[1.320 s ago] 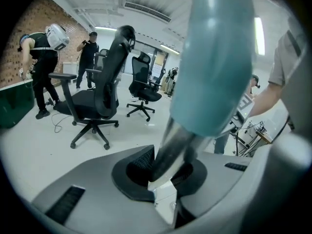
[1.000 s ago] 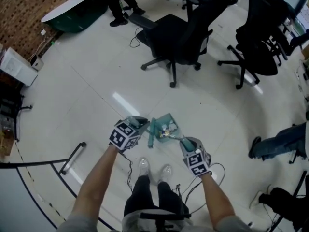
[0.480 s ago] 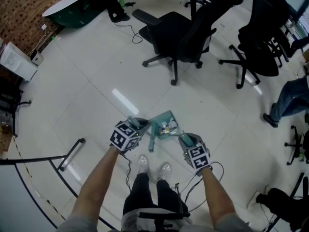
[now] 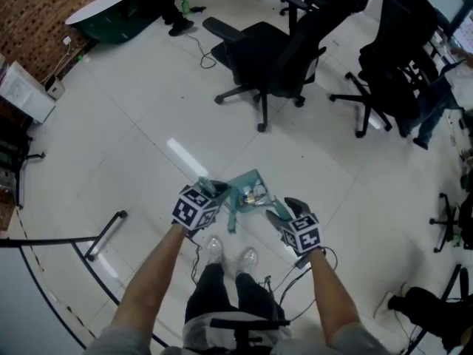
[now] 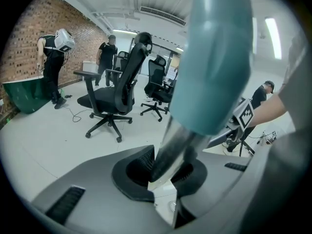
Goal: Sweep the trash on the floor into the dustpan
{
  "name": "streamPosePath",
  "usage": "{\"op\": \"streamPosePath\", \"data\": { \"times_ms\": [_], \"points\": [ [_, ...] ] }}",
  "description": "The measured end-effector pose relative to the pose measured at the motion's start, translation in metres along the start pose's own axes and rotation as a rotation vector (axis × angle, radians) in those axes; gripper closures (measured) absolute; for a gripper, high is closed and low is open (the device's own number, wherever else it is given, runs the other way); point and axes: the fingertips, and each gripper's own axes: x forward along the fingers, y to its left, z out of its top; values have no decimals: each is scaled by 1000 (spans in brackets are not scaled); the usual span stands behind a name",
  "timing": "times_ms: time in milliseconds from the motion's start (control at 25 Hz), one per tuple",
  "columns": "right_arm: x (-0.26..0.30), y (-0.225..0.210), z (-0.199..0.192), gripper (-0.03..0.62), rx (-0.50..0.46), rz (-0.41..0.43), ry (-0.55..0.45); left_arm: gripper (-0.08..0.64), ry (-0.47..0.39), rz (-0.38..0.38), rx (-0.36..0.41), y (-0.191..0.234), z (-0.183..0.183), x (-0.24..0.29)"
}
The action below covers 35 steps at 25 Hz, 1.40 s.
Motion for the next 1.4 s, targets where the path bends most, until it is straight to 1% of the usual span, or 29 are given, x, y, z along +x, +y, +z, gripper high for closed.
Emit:
{"op": "streamPosePath", "data": {
  "times_ms": [160, 400, 440, 560, 680, 800, 960, 1400],
  "points": [
    [-33, 9, 21, 299, 1, 6, -45, 522, -7, 13, 8, -9, 12, -11],
    [-88, 28, 77, 303, -12, -20, -200, 523, -69, 29, 56, -27, 47, -47],
    [-97, 31, 86, 333, -16, -31, -228, 523, -81, 32, 66, -31, 53, -56],
    [-122, 43, 113, 491, -31, -56, -315, 525, -125, 39, 102, -43, 72, -80],
    [-140, 53, 131, 591, -43, -71, -374, 525, -167, 41, 137, -53, 87, -98],
    [-151, 64, 141, 592, -53, -79, -399, 525, -200, 42, 149, -59, 95, -111],
    [-156, 76, 149, 592, -63, -82, -416, 526, -227, 45, 148, -57, 96, -122],
    [-153, 91, 152, 592, -72, -73, -407, 526, -265, 37, 123, -54, 89, -137]
  ]
}}
